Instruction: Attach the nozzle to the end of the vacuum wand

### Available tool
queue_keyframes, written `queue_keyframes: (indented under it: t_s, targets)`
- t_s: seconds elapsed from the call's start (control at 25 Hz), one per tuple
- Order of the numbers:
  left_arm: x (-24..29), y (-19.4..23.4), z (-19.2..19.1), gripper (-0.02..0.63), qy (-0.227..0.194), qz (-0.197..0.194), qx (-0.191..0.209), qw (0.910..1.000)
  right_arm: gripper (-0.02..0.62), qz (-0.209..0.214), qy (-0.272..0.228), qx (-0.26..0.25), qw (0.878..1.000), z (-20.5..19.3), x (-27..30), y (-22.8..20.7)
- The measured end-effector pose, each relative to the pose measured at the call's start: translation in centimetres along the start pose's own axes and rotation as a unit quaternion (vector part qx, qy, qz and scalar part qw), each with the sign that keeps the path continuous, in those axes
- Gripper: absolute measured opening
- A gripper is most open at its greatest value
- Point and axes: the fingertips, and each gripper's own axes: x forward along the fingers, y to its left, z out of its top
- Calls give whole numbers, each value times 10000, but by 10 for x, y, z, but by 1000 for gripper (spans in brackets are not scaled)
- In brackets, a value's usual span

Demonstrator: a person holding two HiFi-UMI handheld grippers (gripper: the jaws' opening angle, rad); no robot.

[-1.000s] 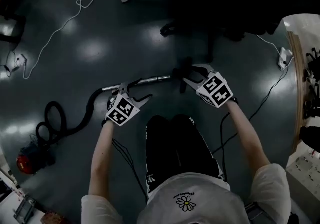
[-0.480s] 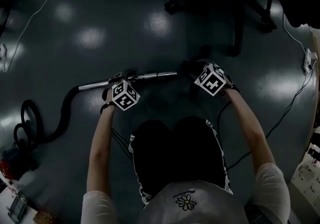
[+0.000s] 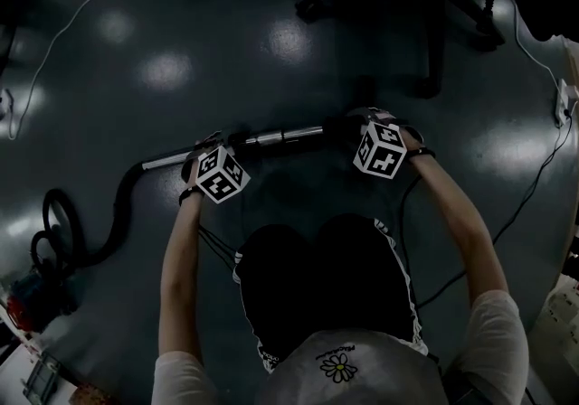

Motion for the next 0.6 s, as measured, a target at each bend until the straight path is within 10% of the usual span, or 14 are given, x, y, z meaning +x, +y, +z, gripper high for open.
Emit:
queue_keyframes:
  t_s: [0.6]
  targets:
    - [-9, -15, 34, 190, -324, -198, 195, 9991, 173, -511, 111, -1322, 9898, 11, -41, 6]
